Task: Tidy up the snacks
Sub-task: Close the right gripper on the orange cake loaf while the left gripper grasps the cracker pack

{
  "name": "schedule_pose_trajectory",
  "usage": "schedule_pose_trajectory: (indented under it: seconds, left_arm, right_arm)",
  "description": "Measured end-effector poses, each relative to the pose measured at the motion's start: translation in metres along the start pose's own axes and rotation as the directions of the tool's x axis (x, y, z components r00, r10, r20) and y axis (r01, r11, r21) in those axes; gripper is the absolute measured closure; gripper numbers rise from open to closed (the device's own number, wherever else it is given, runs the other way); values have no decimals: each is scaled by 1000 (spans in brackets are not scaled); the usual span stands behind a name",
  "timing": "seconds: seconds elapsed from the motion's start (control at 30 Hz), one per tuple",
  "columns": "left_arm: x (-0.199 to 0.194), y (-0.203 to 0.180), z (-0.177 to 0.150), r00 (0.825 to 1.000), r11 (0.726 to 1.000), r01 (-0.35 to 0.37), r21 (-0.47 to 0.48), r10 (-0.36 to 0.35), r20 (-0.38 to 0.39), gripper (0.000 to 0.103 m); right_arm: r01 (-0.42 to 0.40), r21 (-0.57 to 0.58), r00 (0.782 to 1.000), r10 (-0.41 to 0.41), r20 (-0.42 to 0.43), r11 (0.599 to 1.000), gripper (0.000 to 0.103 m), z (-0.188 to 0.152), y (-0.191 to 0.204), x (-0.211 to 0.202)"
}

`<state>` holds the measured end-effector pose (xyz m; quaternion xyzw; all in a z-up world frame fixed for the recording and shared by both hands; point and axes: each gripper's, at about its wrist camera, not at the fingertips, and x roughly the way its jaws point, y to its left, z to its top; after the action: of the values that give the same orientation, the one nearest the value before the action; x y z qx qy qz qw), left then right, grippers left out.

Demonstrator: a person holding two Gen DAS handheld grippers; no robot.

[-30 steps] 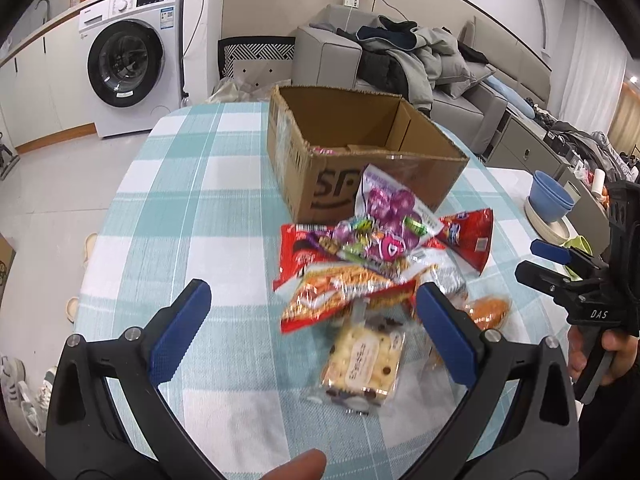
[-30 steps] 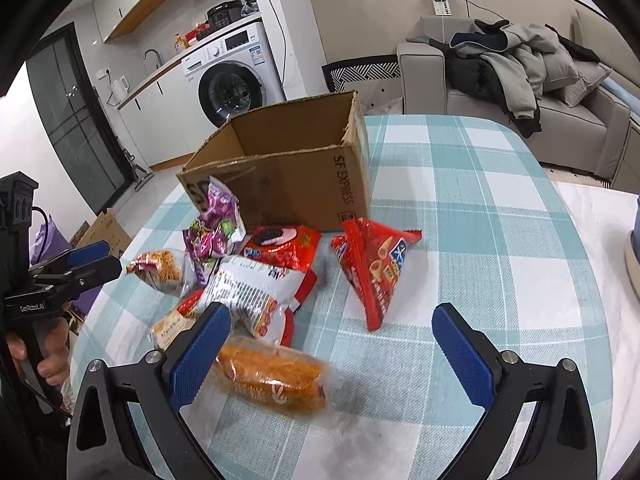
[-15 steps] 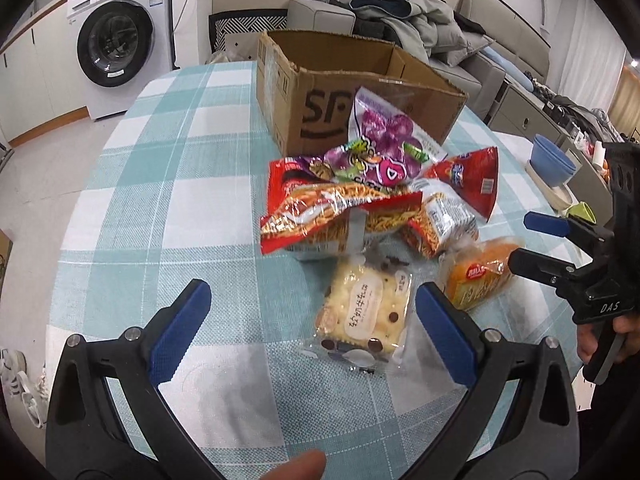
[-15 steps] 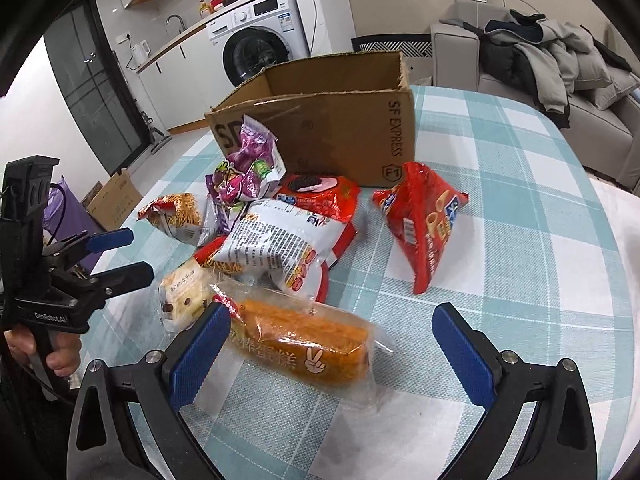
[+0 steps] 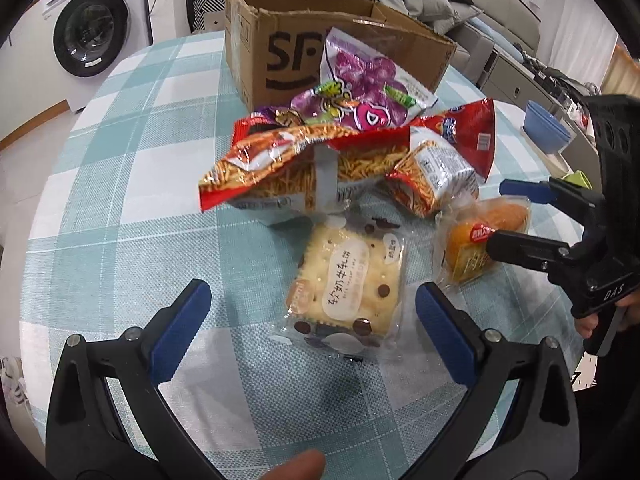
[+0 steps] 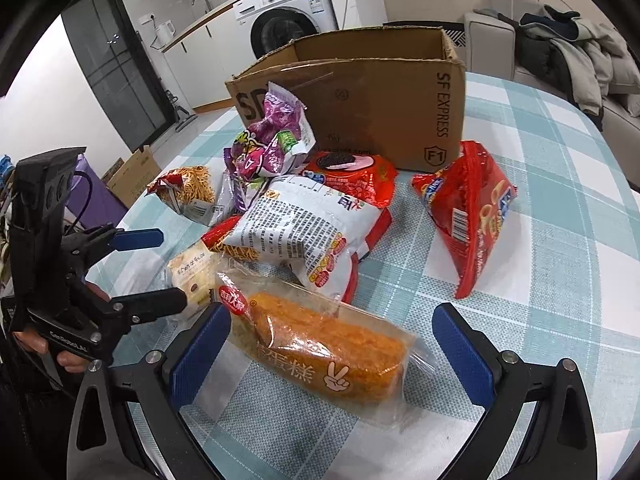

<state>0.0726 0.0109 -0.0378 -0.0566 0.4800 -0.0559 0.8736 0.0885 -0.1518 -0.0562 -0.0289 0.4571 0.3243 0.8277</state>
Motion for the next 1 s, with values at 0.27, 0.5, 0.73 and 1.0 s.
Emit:
schedule_pose_trajectory:
  seconds: [0.27, 0.5, 0.73, 1.0]
  left_arm:
    - [12, 5, -2, 1000, 1000, 5, -22, -6, -26, 1]
    - [15, 7, -1, 1000, 1000, 0, -10, 0, -23, 1]
    - [13, 3, -4, 1000, 1000, -1, -2, 1, -19, 1]
    - [14, 2, -3, 1000, 1000, -2, 3, 2, -19, 1]
  right_arm:
    - [-57, -45, 998, 55, -34, 997, 1, -1, 7, 8]
    - [-121, -91, 992, 117, -46, 988, 2, -12, 17, 1]
    - [-153, -128, 987, 145, -68, 980, 15, -17, 27, 3]
    - [-143, -147, 988, 133, -76, 979, 15, -15, 31, 18]
